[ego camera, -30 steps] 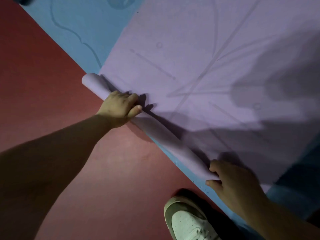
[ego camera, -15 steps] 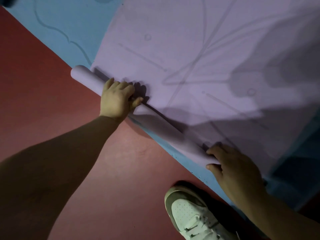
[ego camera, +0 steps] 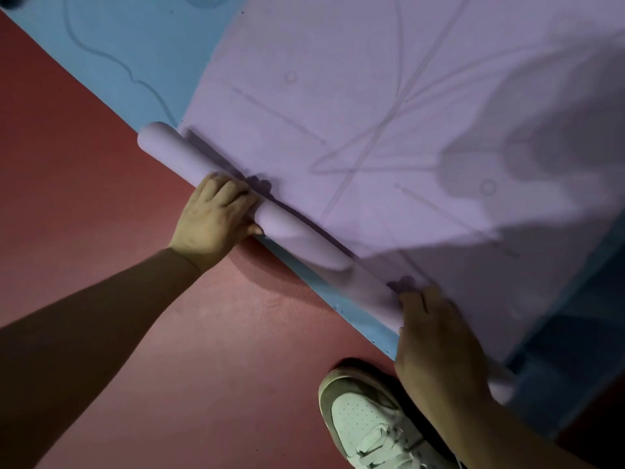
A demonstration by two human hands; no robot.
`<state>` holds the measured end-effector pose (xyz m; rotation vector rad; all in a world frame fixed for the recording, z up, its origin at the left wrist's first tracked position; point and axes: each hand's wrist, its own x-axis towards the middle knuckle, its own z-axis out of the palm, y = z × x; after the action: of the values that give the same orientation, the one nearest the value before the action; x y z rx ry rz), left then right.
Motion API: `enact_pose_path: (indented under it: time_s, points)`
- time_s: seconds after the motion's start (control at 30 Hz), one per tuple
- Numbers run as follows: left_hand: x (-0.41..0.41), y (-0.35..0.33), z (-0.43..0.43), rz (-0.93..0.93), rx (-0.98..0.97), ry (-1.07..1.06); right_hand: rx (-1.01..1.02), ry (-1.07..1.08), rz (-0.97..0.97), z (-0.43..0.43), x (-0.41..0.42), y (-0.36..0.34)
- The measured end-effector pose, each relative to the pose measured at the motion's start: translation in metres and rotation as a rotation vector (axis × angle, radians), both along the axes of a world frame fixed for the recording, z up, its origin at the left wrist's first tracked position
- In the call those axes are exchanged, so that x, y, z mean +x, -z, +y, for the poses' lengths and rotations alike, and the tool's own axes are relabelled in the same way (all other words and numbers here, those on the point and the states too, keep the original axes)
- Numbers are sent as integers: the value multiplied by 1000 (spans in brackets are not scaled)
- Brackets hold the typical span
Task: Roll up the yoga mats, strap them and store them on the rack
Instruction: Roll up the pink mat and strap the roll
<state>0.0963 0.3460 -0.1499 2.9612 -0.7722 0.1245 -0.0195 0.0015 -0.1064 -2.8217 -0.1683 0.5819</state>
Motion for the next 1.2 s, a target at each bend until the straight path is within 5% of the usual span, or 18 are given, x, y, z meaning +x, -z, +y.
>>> enact_pose_path:
  time_s: [0.57,0.77,0.97,1.2]
  points:
    - [43,-8,-17,172,-56,-29,63,10,-233,-10,23,12]
    - [22,-16,-39,16,-72,48,136,44,155,-19,57,-1]
    - [19,-7,-49,142,8,116,226,154,186,-17,68,-2]
    - [42,-9,-58,197,-61,68,52,8,-174,6,63,-12]
